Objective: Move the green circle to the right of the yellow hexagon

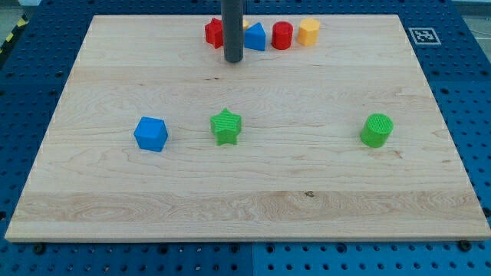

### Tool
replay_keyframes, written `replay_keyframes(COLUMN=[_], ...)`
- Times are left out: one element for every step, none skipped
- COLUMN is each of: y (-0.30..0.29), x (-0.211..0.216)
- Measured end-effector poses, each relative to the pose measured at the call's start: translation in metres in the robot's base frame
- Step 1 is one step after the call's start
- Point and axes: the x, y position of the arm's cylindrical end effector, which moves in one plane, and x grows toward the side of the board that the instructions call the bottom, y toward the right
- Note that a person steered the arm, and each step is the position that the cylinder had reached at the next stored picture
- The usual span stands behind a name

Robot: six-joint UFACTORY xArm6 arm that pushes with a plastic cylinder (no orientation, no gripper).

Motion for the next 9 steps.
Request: replay_keyframes(y=[0.021,0.076,0.143,0.18,0.18,0.18,0.18,0.18,0.211], x=[0.06,0.152,0.205,0.206,0.171,0.136,0.122,0.173,0.198])
